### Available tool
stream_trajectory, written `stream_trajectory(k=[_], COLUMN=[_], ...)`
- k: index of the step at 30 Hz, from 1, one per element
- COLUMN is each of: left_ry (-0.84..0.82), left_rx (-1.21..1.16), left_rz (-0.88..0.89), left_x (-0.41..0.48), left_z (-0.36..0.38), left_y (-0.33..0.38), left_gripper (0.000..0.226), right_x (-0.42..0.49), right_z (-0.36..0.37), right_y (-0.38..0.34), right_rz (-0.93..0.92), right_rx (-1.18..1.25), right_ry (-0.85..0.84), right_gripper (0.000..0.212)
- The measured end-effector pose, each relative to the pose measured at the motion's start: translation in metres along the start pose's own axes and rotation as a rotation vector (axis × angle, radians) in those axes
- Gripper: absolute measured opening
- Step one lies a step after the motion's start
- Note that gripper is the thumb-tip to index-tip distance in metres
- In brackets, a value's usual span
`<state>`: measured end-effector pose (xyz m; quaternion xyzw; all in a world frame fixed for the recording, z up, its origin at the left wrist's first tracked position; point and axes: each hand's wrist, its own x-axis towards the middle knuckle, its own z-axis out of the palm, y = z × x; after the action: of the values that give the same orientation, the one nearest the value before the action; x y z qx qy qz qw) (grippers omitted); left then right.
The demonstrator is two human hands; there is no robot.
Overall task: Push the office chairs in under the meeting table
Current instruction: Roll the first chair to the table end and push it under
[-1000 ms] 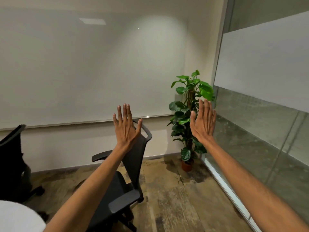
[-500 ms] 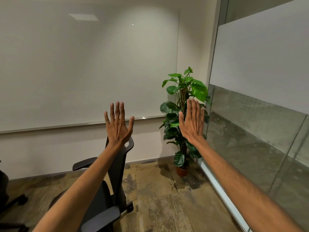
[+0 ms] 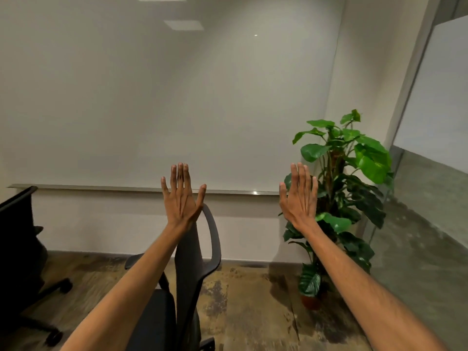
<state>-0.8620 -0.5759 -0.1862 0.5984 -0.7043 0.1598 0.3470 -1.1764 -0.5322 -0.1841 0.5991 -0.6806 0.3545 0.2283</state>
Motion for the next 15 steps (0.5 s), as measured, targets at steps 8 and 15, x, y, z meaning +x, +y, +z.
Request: stream_trajectory(k=[8, 15], left_ry=[-0.014, -0.004], left_rx=[0.106, 0.206], left_rz=[-0.113, -0.288], left_x=[0.041, 0.060], left_z=[0.055, 0.107], left_y=[-0.045, -0.078], left_gripper=[0.084, 0.083], right_x=[0.063, 0.112], right_z=[0.115, 0.219], right_y=[-0.042, -0.086], right_rz=[-0.105, -0.233], right_rx=[0.180, 0.343], right_ry=[-0.101, -0.233], right_gripper=[0.065, 0.064])
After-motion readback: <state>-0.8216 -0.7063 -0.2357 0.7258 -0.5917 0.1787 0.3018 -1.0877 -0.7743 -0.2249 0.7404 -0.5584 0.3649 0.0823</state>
